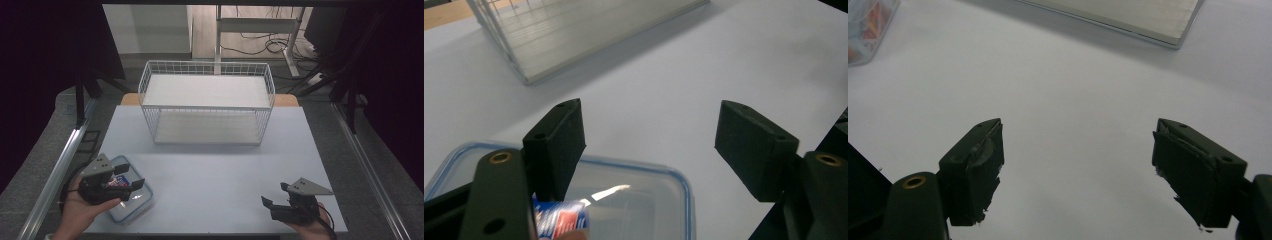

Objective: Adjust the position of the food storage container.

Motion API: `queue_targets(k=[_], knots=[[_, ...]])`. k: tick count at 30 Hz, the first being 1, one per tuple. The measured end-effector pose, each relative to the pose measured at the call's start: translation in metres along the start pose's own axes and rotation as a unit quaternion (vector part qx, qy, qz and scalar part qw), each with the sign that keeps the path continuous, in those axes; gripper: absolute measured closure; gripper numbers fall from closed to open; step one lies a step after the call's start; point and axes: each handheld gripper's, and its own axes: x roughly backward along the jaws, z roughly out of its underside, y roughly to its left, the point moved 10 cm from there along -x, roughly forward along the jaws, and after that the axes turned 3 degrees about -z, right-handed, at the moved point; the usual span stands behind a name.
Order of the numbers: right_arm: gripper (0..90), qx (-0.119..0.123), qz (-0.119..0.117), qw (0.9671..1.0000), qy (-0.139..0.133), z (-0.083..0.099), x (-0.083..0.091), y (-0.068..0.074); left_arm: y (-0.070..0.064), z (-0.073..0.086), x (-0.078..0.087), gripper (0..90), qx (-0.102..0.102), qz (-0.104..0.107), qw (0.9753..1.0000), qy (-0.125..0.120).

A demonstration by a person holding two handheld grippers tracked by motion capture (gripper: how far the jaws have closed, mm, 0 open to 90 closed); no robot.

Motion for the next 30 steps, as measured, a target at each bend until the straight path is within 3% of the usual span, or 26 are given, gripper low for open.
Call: queue_targets(k=[4,7,14,16,18,19,20,21,22,30], knots=[[21.1,0.002,0.000,1.0000,0.000,0.000,0.000,0.000,0.007,0.010,0.011,34.1,0.008,-0.006,0.9999,0.007],[21.0,0.000,0.001,1.0000,0.002,0.001,-0.002,-0.001,0.014,0.017,0.020,43.6,0.018,-0.017,0.9996,0.011],[21.0,0.001,-0.001,1.0000,0.005,0.000,-0.005,0.002,0.020,0.027,0.036,59.3,0.008,-0.011,0.9995,0.028],[21.0,0.002,-0.002,1.0000,0.006,0.001,-0.005,0.003,0.025,0.040,0.035,67.1,0.001,-0.030,0.9977,0.061],[20.9,0.005,-0.002,1.0000,0.006,0.000,-0.006,0.004,0.027,0.046,0.034,74.4,-0.001,-0.035,0.9967,0.073],[20.9,0.005,-0.002,1.0000,0.006,0.000,-0.006,0.004,0.028,0.050,0.034,74.4,-0.001,-0.035,0.9962,0.079],[21.0,0.005,-0.004,1.0000,0.006,0.000,-0.006,0.005,0.028,0.055,0.034,82.5,-0.001,-0.033,0.9956,0.088],[21.0,0.005,-0.004,1.0000,0.006,0.000,-0.006,0.005,0.029,0.059,0.034,82.5,0.001,-0.032,0.9950,0.094],[20.9,0.006,-0.006,0.9999,0.007,0.000,-0.008,0.006,0.030,0.068,0.034,88.6,0.005,-0.027,0.9939,0.107],[20.9,0.005,-0.008,0.9999,0.014,0.003,-0.011,0.006,0.028,0.102,0.041,90.0,0.012,-0.009,0.9894,0.145]])
